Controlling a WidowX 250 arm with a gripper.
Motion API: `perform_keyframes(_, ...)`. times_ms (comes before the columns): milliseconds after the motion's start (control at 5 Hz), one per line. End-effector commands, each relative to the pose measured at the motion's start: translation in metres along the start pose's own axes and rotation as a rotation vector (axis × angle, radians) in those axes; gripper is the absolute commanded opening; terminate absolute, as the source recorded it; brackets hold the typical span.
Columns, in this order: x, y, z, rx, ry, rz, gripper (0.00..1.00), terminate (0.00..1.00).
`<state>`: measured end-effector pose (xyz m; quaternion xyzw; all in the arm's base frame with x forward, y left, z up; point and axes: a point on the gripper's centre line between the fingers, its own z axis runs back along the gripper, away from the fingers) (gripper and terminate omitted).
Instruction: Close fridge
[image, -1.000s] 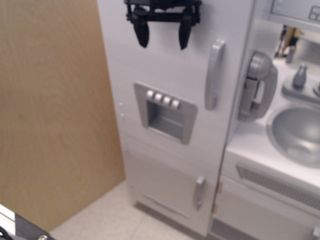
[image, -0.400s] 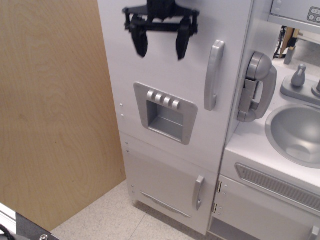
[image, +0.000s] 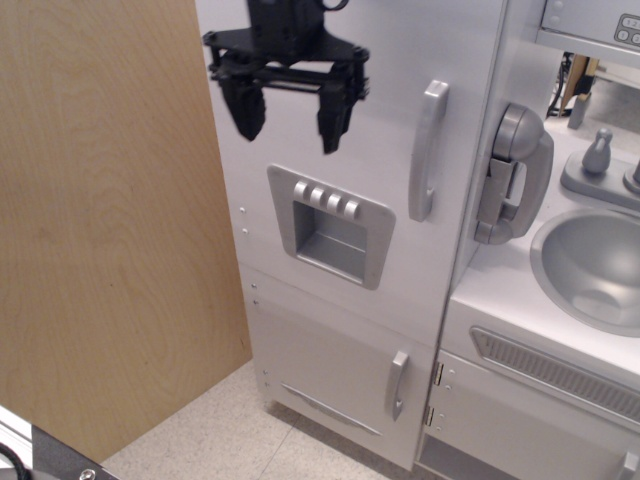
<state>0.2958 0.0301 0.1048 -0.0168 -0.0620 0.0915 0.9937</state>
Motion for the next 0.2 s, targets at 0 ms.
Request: perform_keyframes(0,0.0075,0.0058,0.0144,-0.002,-0.053,0.002,1.00,1.00)
